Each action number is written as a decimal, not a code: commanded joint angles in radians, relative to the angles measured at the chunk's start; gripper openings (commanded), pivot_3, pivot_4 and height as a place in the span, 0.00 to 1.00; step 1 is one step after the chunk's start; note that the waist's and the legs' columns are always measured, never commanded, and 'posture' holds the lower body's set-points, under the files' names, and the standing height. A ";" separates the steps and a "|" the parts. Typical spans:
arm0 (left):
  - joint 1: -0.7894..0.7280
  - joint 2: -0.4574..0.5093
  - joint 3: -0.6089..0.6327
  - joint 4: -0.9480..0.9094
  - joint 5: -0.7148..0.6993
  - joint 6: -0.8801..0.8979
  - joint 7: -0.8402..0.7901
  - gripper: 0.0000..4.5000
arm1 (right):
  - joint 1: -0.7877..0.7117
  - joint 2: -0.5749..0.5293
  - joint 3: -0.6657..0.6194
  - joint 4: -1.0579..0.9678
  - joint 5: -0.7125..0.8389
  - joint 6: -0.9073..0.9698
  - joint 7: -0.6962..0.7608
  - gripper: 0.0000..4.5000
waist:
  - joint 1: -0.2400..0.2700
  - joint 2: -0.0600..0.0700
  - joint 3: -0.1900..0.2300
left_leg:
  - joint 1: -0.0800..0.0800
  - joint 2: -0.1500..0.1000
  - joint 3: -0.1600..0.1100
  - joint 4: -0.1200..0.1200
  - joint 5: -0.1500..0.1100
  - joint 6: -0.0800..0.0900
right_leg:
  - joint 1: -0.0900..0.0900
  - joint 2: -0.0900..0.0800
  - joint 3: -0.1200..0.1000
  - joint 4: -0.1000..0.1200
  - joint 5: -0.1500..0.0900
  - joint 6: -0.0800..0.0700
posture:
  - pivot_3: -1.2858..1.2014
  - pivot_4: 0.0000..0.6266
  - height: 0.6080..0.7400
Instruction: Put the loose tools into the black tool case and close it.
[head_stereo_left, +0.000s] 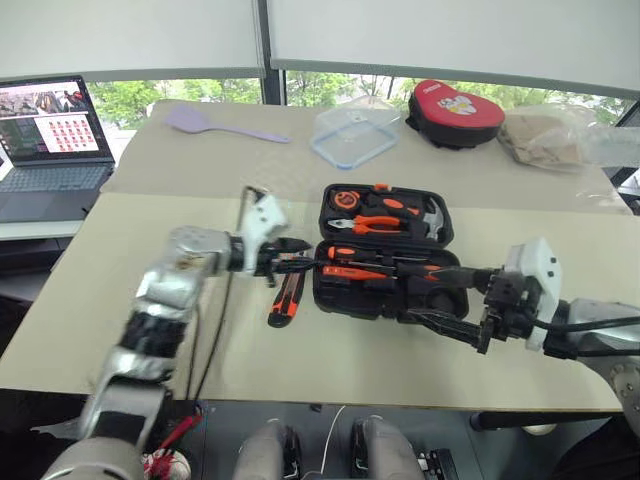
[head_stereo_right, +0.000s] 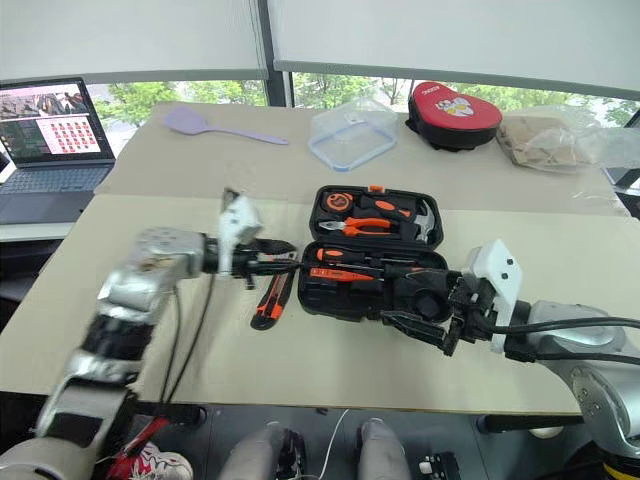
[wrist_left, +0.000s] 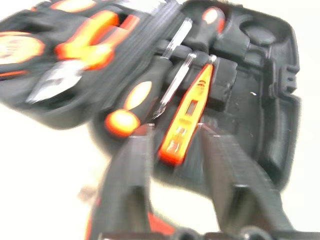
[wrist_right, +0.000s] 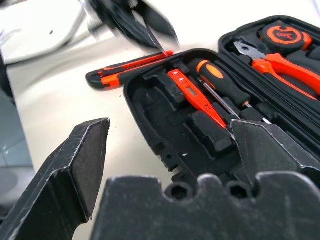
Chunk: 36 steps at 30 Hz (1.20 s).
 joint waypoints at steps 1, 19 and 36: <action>0.140 0.110 0.144 -0.202 -0.064 0.136 0.045 0.78 | -0.046 -0.037 -0.020 0.012 0.045 0.000 0.063 1.00 | 0.000 0.000 0.000 | 0.001 0.000 0.000 0.000 0.000 0.000 | 0.000 0.000 0.000 0.000 0.000 0.000 | 0.52 0.24 0.93; 0.068 0.164 0.051 -0.409 -0.210 0.675 0.327 1.00 | -0.121 -0.070 0.073 0.041 -0.049 -0.094 0.179 1.00 | 0.034 -0.001 0.000 | 0.000 -0.002 0.000 0.000 0.000 -0.001 | 0.002 -0.002 -0.003 0.000 0.000 0.000 | 0.52 0.24 0.93; -0.179 -0.040 -0.320 -0.157 -0.155 0.775 0.535 0.88 | -0.014 0.001 0.038 -0.049 -0.034 -0.082 0.061 1.00 | 0.018 -0.001 0.000 | 0.002 -0.001 0.001 -0.001 0.001 -0.003 | 0.001 0.001 0.000 0.001 -0.001 0.000 | 0.52 0.24 0.93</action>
